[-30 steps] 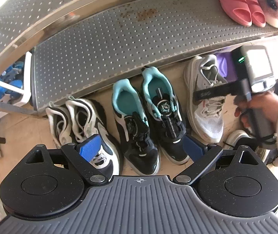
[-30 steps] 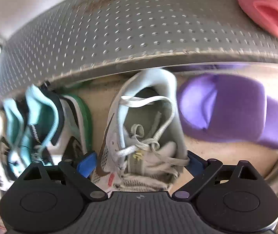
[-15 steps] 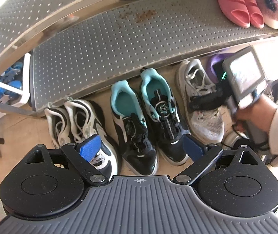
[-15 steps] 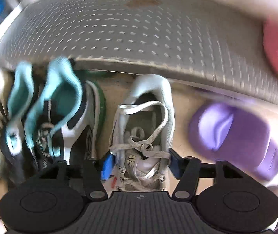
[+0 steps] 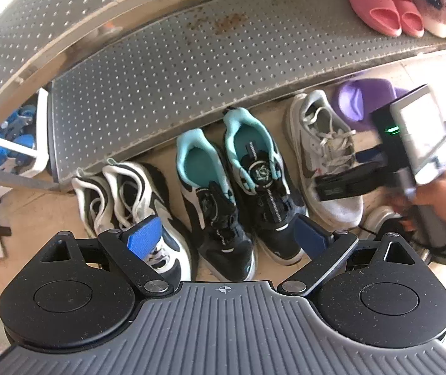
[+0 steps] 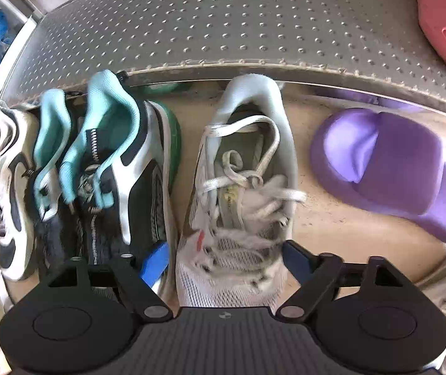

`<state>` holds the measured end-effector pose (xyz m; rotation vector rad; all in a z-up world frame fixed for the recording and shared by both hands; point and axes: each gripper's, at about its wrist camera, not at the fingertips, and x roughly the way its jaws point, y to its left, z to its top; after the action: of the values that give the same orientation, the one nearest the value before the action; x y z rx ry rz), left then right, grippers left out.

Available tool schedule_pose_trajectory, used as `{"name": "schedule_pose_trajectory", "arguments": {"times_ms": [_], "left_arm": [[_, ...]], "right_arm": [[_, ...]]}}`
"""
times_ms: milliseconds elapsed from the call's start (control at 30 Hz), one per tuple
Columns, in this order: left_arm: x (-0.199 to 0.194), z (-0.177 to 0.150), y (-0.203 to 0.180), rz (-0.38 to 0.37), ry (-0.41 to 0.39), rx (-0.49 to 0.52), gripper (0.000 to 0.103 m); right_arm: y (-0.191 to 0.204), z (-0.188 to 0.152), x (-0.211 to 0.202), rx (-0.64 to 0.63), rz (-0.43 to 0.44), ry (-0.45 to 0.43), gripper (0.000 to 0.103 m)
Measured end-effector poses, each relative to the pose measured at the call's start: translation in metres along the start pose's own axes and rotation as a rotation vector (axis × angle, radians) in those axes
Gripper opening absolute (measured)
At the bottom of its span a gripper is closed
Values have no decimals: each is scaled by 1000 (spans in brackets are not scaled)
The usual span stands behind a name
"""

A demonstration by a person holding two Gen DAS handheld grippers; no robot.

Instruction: Organize scattered shoes

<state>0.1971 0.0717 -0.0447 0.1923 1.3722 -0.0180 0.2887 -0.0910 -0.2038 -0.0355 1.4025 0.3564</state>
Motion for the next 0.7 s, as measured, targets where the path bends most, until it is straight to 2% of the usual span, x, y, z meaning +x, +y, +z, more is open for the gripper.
{"name": "schedule_pose_trajectory", "arguments": {"times_ms": [167, 233, 333, 400, 467, 700], "left_arm": [[-7, 5, -23, -31, -22, 64, 95], [-9, 7, -32, -35, -28, 87, 95], [-7, 8, -48, -39, -30, 128, 95], [-4, 9, -58, -36, -24, 151, 95], [-1, 8, -67, -31, -16, 179, 95], [5, 6, -79, -50, -1, 232, 95]], "right_arm": [[-77, -4, -61, 191, -88, -25, 90], [-127, -13, -84, 347, -123, 7, 92], [-180, -53, -95, 617, -73, 78, 91], [-192, -82, -94, 725, -71, 64, 91], [-197, -98, -88, 775, -92, 35, 91], [-202, -101, -58, 828, -75, -8, 94]]}}
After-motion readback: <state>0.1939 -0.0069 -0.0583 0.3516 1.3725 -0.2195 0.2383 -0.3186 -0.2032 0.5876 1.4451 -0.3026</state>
